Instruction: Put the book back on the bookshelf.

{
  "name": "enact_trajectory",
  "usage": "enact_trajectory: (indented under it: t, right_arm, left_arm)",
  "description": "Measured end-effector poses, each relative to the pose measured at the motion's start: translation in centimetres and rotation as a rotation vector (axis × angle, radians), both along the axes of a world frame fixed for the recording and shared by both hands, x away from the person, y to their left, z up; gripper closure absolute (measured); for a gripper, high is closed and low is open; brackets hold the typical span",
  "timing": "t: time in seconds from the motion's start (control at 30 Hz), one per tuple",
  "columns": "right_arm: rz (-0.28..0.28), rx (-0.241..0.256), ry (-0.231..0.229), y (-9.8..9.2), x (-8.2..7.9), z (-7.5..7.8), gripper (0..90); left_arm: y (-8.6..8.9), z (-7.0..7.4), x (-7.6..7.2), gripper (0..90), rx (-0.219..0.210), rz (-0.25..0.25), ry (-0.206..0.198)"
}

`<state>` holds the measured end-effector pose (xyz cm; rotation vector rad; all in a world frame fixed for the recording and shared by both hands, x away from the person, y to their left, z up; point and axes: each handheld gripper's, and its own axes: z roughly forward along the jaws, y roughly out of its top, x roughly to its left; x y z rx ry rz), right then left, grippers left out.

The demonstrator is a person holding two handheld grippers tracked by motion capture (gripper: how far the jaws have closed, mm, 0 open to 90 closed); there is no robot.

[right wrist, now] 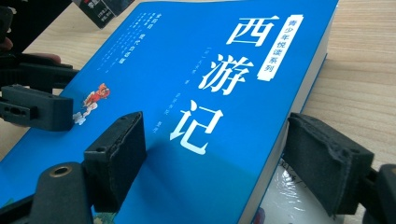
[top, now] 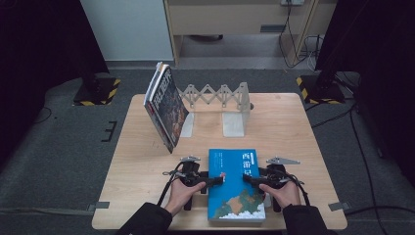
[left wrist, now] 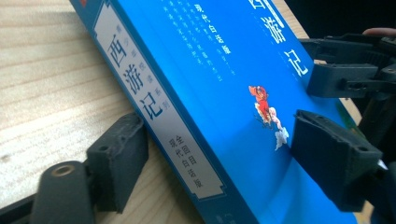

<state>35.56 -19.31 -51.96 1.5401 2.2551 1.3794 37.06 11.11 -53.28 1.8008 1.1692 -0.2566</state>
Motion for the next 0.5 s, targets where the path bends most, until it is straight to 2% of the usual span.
enact_trajectory:
  t: [0.13,0.3,0.5]
  right_arm:
    - [0.001,0.000,-0.004,0.0,0.0,-0.1,20.9]
    - [0.005,0.003,-0.007,-0.1,0.1,-0.1,20.8]
    - [0.000,0.009,-0.006,-0.1,0.2,-0.2,20.6]
  left_arm:
    - [0.2,0.3,0.0,23.5,0.002,-0.002,-0.006]
    - [0.3,0.9,0.1,27.0,0.023,-0.035,0.016]
    - [0.5,1.5,-0.1,32.2,0.013,-0.047,0.030]
